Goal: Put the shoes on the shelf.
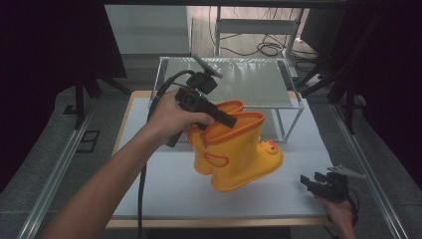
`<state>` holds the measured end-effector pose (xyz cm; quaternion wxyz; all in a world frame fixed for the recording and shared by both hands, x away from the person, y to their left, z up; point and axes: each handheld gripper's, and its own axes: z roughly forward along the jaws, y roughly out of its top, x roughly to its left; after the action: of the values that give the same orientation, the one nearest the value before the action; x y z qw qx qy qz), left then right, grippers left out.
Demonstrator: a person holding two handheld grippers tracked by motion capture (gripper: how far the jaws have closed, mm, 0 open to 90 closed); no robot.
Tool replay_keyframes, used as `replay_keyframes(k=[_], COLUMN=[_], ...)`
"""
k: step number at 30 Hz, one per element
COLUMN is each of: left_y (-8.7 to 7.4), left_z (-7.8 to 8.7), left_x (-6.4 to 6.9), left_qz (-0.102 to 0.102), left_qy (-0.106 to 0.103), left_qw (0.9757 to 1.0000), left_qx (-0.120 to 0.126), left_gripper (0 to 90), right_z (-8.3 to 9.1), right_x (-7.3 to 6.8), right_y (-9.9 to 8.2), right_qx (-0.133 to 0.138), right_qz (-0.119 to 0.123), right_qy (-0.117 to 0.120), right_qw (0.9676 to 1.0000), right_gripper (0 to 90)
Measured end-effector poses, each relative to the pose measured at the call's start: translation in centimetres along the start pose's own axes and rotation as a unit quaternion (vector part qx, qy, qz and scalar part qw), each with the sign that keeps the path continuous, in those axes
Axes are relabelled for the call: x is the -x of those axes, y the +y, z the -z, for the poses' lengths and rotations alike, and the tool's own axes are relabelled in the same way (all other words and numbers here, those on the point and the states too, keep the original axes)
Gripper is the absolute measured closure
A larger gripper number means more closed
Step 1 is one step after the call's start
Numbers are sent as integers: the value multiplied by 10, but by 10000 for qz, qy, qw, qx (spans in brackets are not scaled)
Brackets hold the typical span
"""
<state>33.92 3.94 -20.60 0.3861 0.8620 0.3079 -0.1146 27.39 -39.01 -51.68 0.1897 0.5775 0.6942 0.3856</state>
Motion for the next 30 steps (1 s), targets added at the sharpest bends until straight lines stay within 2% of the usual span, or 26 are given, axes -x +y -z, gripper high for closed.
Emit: replay_keyframes(k=[4, 7, 12, 16, 21, 23, 30], left_y=[20, 33, 52, 67, 83, 89, 113], left_z=[5, 10, 17, 24, 31, 33, 31], left_x=[7, 9, 1, -9, -25, -32, -54], left_qz=[18, 59, 197, 385, 601, 730, 1098], left_qy=[-78, -52, 151, 353, 564, 663, 1158], left_qw=[9999, 9997, 9991, 9974, 9941, 9921, 9827], left_qx=[118, 212, 341, 496, 702, 776, 943], left_gripper=[817, 817, 817, 817, 817, 817, 818], right_z=[2, 4, 8, 10, 11, 11, 10], right_x=[1, 3, 3, 5, 6, 6, 2], right_y=[1, 1, 3, 3, 3, 3, 5], right_qx=[2, 57, 136, 164, 202, 214, 231], right_qz=[-13, -49, -86, -101, -142, -141, -108], right_qy=[-12, -23, -13, -18, -25, -26, 27], right_qw=[10000, 10000, 9999, 9998, 9997, 9997, 9997], right_gripper=[318, 318, 319, 319, 319, 319, 319])
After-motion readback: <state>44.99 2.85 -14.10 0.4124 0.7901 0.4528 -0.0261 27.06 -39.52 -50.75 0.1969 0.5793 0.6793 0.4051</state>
